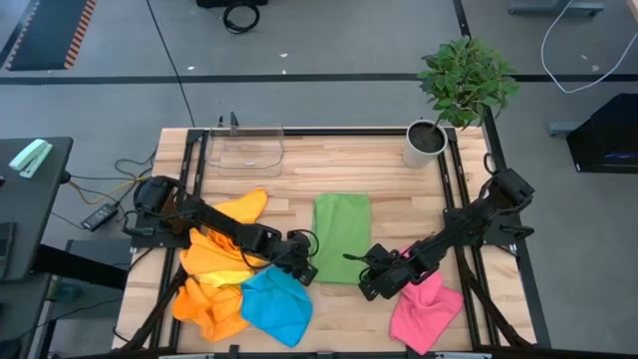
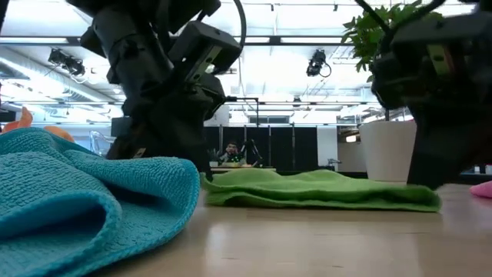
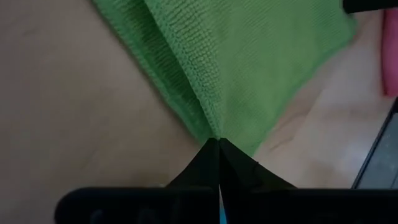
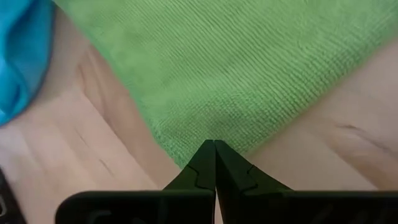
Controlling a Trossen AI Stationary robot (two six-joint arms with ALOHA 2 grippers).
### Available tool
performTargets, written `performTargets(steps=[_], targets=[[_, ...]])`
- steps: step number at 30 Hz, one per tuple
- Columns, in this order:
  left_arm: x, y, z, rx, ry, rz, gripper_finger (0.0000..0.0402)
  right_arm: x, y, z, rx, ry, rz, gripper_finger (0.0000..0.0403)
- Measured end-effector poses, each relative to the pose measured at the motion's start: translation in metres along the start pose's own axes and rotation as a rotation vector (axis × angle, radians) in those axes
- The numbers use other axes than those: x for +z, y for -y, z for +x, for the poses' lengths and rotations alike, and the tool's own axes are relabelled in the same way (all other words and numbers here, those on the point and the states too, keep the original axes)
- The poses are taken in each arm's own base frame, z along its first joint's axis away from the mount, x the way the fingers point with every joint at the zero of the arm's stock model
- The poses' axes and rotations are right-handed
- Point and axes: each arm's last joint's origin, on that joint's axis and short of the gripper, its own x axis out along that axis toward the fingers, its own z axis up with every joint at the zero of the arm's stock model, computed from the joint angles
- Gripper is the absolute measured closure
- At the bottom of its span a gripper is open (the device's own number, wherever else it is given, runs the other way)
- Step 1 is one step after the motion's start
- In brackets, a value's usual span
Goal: Fold microfiber towels
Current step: Fold the green towel
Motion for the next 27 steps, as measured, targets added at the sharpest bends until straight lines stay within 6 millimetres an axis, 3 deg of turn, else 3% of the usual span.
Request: performTargets(steps=[7, 13, 21, 24, 27], targets=[[-0.002, -0.006, 0.004, 0.045, -0.019, -0.004, 0.0395, -0.005, 0.0, 0.013, 0.001, -0.017, 0.003, 0.0398], [0.0, -0.006, 0.003, 0.022, -0.092, 0.007, 0.0356, -0.001, 0.0, 0.008, 0.003, -0.034, -0.025, 0.0398], [0.032, -0.002, -0.026, -0.066, -0.042, 0.047, 0.0297, -0.001, 0.001, 0.006, 0.003, -0.048, -0.04, 0.0398], [0.048, 0.001, -0.045, -0.107, 0.039, 0.091, 0.0289, -0.001, 0.001, 0.006, 0.005, -0.054, -0.043, 0.0398], [0.063, -0.005, -0.05, -0.068, 0.128, 0.156, 0.0299, 0.0, 0.001, 0.003, 0.011, -0.069, -0.043, 0.0398]])
